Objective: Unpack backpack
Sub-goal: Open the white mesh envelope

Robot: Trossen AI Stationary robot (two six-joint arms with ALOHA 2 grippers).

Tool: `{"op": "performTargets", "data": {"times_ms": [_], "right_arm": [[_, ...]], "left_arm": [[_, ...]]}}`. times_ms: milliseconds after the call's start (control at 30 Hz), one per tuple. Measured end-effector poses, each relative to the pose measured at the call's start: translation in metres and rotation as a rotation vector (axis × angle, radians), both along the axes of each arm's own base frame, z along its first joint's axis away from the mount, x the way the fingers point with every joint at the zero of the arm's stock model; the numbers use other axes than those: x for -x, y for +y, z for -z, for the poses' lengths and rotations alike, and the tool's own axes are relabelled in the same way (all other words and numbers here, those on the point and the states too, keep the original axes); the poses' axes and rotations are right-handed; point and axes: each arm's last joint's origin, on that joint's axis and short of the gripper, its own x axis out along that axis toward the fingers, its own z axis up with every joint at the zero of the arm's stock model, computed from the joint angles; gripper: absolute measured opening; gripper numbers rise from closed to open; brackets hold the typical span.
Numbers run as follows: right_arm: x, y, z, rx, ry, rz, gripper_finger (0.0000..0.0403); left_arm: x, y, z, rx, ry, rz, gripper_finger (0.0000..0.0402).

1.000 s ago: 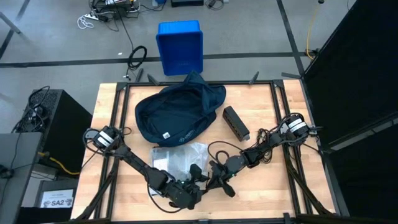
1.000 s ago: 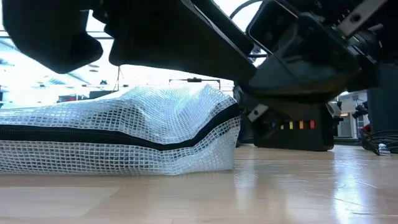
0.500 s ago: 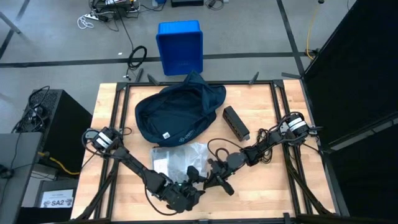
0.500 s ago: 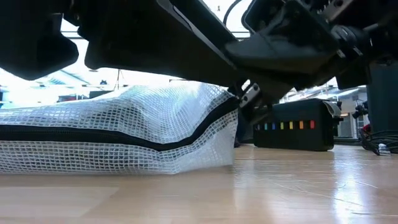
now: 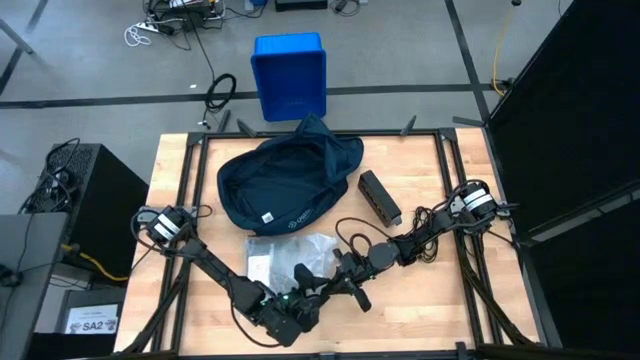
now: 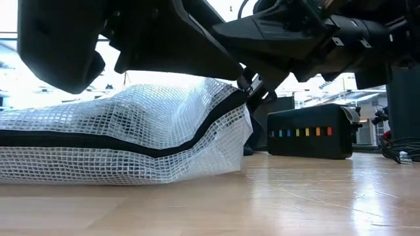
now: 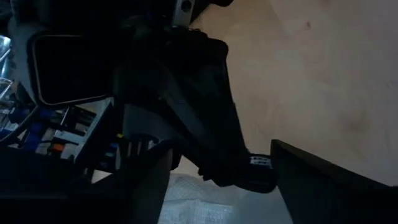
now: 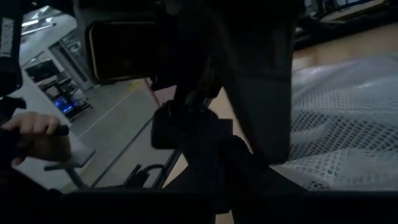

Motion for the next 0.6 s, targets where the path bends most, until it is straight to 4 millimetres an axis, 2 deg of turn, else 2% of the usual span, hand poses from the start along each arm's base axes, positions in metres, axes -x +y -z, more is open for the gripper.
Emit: {"op": "performTargets", "data": {"times_ms": [167, 300, 600], "right_arm": [[-0.0006, -0.0009, -0.0005, 0.009, -0.010, 0.043, 0.0000], [-0.0006, -0.0010, -0.0007, 0.023, -0.017, 0.087, 0.0000], [-0.0002, -0.0004, -0.0008, 0.046, -0.027, 0.127, 0.0000]], "left_arm": [[0.0016, -0.0003, -0.0010, -0.028, -0.026, -0.045, 0.0189], [0.0047, -0.0034, -0.0014, -0.040, -0.044, -0.064, 0.0165], [0.0070, -0.0049, -0.0017, 0.074, -0.108, -0.124, 0.0168]]}}
